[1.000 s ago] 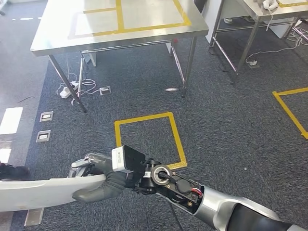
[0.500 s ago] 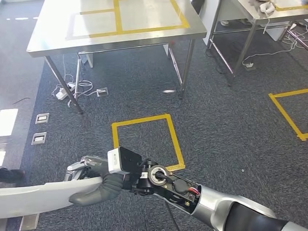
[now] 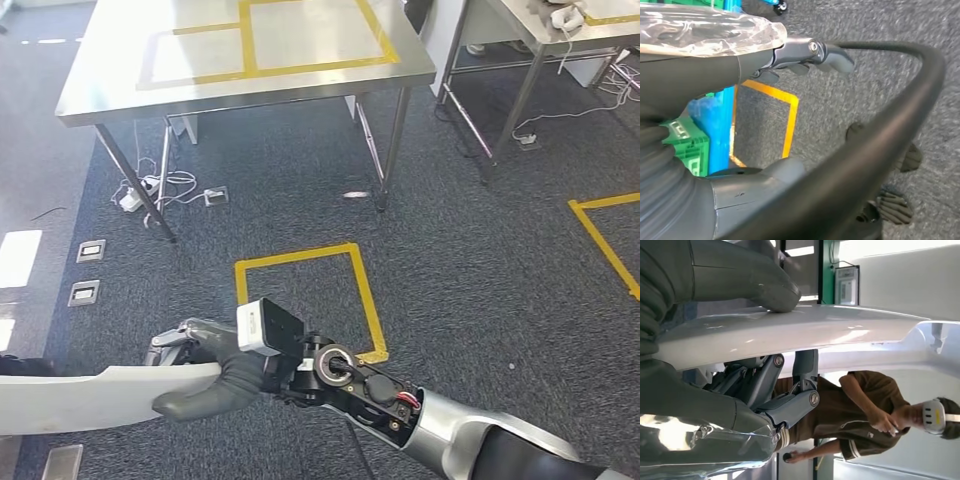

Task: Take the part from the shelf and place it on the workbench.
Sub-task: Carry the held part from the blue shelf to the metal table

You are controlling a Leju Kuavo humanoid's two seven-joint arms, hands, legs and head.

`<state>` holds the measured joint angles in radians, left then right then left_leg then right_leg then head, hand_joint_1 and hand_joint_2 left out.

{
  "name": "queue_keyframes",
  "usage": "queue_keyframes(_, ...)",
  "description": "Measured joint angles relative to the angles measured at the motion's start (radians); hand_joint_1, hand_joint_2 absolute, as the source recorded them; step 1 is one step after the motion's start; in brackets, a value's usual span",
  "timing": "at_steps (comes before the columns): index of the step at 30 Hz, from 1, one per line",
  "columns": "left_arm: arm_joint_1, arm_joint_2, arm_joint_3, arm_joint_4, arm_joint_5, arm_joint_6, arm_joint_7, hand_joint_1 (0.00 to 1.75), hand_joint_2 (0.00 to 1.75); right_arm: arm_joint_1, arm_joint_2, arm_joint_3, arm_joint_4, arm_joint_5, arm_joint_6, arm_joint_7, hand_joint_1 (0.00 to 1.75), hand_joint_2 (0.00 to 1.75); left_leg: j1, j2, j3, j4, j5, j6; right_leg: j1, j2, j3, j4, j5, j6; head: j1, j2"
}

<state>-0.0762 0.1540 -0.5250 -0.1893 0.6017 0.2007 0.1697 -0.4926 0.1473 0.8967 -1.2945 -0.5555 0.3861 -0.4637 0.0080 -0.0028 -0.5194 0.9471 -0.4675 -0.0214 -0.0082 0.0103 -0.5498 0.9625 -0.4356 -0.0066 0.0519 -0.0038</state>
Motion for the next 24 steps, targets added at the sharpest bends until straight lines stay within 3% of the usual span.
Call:
queue_keyframes(2,-0.001,-0.001,0.000,0.000,0.001,0.000,0.000,0.00,1.75,0.000,0.000,-0.003,0.000,-0.004,0.004,-0.002,1.75,1.75,0.002,0.000,-0.041,0.081,-0.040,-0.010,-0.004,-0.001,0.008,-0.007,-0.001,-0.009,-0.008,0.000)
queue_keyframes(4,-0.002,-0.001,0.000,0.000,0.003,0.000,0.000,0.00,1.75,0.001,0.000,-0.004,0.000,-0.007,0.006,-0.003,1.75,1.75,0.002,0.000,-0.130,0.230,-0.093,-0.016,-0.002,-0.002,0.010,-0.008,-0.005,-0.015,-0.014,0.000)
queue_keyframes(5,-0.001,-0.001,0.000,0.000,0.004,0.000,0.000,0.00,1.75,0.002,0.000,-0.004,0.000,-0.007,0.007,-0.003,1.75,1.75,0.002,0.000,-0.169,0.287,-0.103,-0.017,-0.001,-0.001,0.012,-0.008,-0.008,-0.018,-0.014,0.000)
queue_keyframes(6,0.001,-0.002,0.000,0.000,0.005,0.001,0.000,0.00,1.75,0.003,0.000,-0.004,0.000,-0.007,0.008,-0.003,1.75,1.75,0.002,0.000,-0.191,0.308,-0.093,-0.016,-0.001,0.001,0.015,-0.008,-0.011,-0.019,-0.014,0.000)
queue_keyframes(7,0.002,-0.002,0.000,0.000,0.006,0.001,0.000,0.00,1.75,0.004,0.000,-0.004,0.000,-0.008,0.009,-0.003,1.75,1.75,0.002,0.000,-0.190,0.285,-0.062,-0.013,0.000,0.005,0.020,-0.008,-0.015,-0.020,-0.014,0.000)
queue_keyframes(9,0.003,-0.001,0.000,0.000,0.007,0.004,0.000,0.00,1.75,0.003,0.000,-0.005,0.000,-0.009,0.010,-0.005,1.75,1.75,0.001,-0.007,-0.138,0.142,0.029,-0.002,0.001,0.013,0.034,-0.008,-0.023,-0.017,-0.014,0.000)
queue_keyframes(11,0.002,0.001,-0.001,0.000,0.010,0.005,0.000,0.00,1.75,0.002,0.000,-0.005,0.000,-0.011,0.011,-0.010,1.75,1.75,-0.002,-0.018,-0.087,0.023,0.075,0.007,0.002,0.020,0.038,-0.009,-0.031,-0.011,-0.014,0.000)
queue_keyframes(13,0.000,0.001,-0.002,0.000,0.011,0.006,0.000,0.00,1.75,0.001,0.000,-0.005,0.000,-0.011,0.012,-0.012,1.75,1.75,-0.007,-0.021,-0.074,-0.002,0.070,0.013,0.002,0.026,0.038,-0.012,-0.036,-0.001,-0.014,0.000)
queue_keyframes(16,0.001,0.000,-0.007,0.000,0.012,0.006,-0.001,0.00,1.75,-0.001,0.000,-0.005,0.000,-0.012,0.013,-0.012,1.75,1.75,0.001,-0.007,-0.050,-0.023,0.069,0.024,0.001,0.028,0.027,0.001,-0.055,0.017,-0.013,0.000)
queue_keyframes(18,0.003,0.000,-0.010,0.000,0.012,0.006,-0.001,0.00,1.75,-0.006,0.000,-0.006,0.000,-0.012,0.012,-0.013,1.75,1.75,0.005,0.004,-0.032,-0.036,0.066,0.033,0.000,0.013,-0.020,0.106,-0.101,0.027,-0.005,0.000)
queue_keyframes(20,0.001,0.000,-0.014,0.000,0.011,0.006,-0.002,0.00,1.75,-0.004,-0.001,-0.005,0.003,-0.012,0.012,-0.012,1.75,1.75,0.003,0.012,-0.022,-0.035,0.056,0.040,-0.004,0.002,-0.097,0.240,-0.139,0.033,0.002,0.000)
queue_keyframes(21,0.001,0.000,-0.016,0.000,0.010,0.005,-0.002,0.00,1.75,-0.001,-0.002,-0.005,0.004,-0.012,0.012,-0.012,1.75,1.75,0.001,0.016,-0.016,-0.032,0.049,0.041,-0.006,0.000,-0.121,0.272,-0.135,0.035,0.004,0.000)
queue_keyframes(22,0.001,-0.001,-0.017,0.000,0.010,0.005,-0.002,0.00,1.75,0.001,-0.004,-0.005,0.005,-0.012,0.011,-0.012,1.75,1.75,0.000,0.021,-0.009,-0.029,0.041,0.041,-0.006,-0.002,-0.124,0.262,-0.110,0.036,0.006,0.000)
queue_keyframes(24,0.002,-0.002,-0.020,0.000,0.009,0.004,-0.004,0.00,1.75,0.002,-0.005,-0.005,0.006,-0.012,0.011,-0.013,1.75,1.75,-0.001,0.032,0.007,-0.022,0.023,0.039,-0.004,-0.018,-0.082,0.150,-0.032,0.032,0.010,0.000)
